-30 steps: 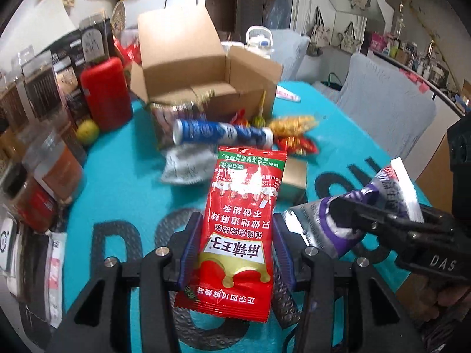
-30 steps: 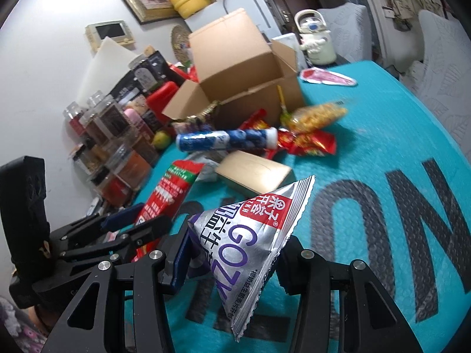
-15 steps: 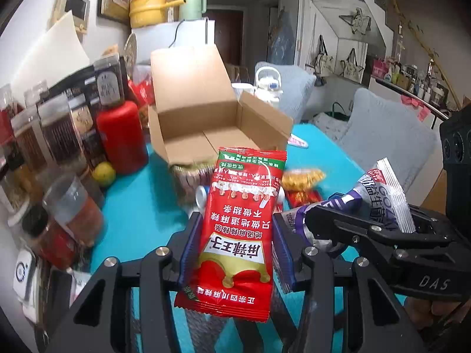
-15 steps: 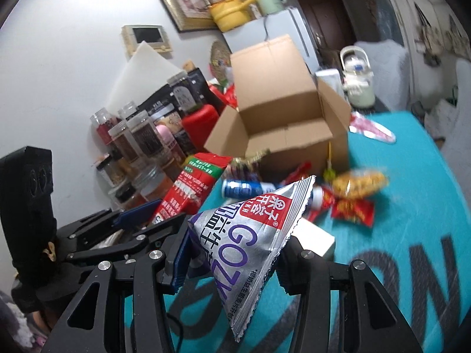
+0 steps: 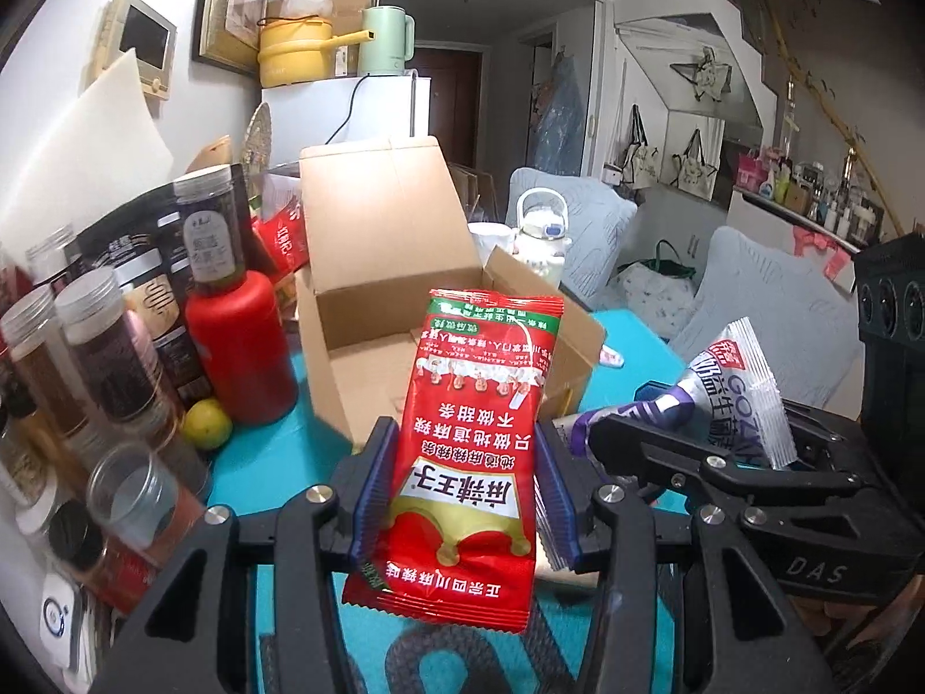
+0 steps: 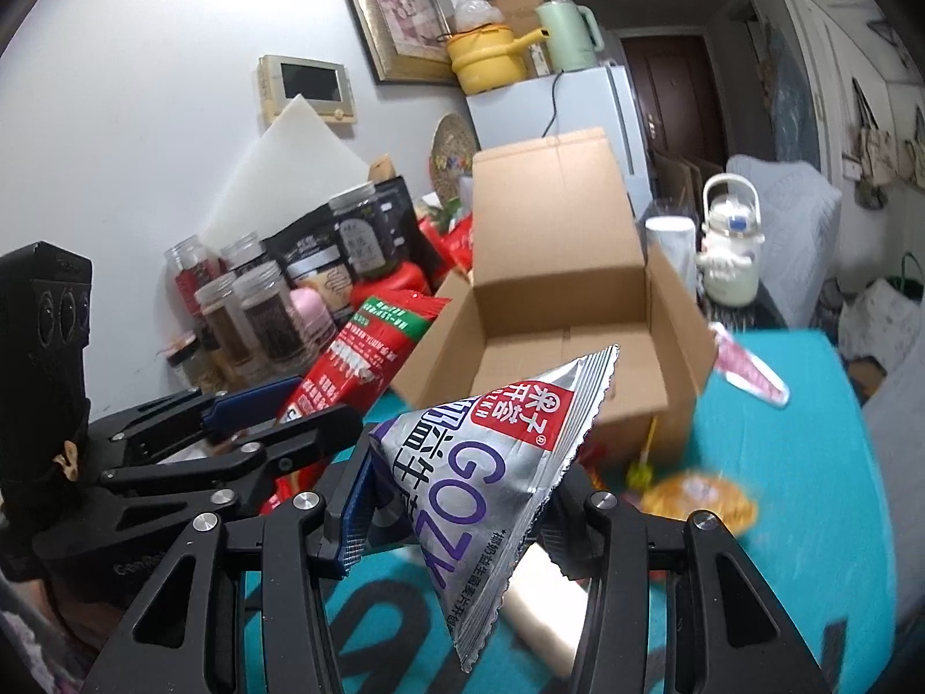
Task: Organize snacks
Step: 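Carry the red packet and silver GOZI pack over the open cardboard box, then open both tools to drop the red packet and GOZI pack into the box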
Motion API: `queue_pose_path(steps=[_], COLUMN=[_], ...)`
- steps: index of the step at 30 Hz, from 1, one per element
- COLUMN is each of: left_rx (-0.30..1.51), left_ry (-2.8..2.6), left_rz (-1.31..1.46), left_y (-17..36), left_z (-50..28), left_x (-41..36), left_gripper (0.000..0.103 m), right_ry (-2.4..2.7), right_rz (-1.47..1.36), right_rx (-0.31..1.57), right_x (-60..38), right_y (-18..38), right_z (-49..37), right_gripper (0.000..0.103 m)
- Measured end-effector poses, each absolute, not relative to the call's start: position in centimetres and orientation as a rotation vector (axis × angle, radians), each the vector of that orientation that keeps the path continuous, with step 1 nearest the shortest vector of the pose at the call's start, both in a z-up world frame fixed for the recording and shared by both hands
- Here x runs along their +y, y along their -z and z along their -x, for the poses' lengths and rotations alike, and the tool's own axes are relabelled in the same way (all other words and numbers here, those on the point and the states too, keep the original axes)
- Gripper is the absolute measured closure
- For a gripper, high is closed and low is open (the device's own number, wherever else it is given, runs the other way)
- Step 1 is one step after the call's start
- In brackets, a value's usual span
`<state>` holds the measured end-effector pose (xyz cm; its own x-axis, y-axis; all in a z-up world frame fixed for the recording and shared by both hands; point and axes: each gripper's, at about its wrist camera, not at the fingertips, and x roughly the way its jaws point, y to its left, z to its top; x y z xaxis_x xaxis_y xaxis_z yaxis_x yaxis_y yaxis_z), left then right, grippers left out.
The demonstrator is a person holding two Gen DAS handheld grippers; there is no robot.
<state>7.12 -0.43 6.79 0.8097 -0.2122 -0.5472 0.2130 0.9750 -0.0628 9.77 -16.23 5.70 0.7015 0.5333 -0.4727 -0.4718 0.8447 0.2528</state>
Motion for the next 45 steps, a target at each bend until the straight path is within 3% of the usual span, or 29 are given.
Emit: queue_pose_path(steps=[18,31,45], left_rx=[0.542,0.674,0.857], left_ry=[0.132,0.073,0.029], left_rz=[-0.029,-0.061,-0.098], left_y=[-7.5,-3.3,0.6], left_z=[-18.9,-27.5,-30.3], left_x=[0.1,0.4,0.2], left_gripper=[0.056,0.056,0.056], right_ry=[-0.512,-0.5,-0.448], right_rz=[-0.08,-0.072,0.084], right_rx=[0.535,0.656,0.827], right_x=[-16.5,-15.4,-12.9], right_y=[-6.6,-4.4,-0.3], right_z=[-21.2,-29.4,-32.7], right_gripper=[0.055,0.055,0.054])
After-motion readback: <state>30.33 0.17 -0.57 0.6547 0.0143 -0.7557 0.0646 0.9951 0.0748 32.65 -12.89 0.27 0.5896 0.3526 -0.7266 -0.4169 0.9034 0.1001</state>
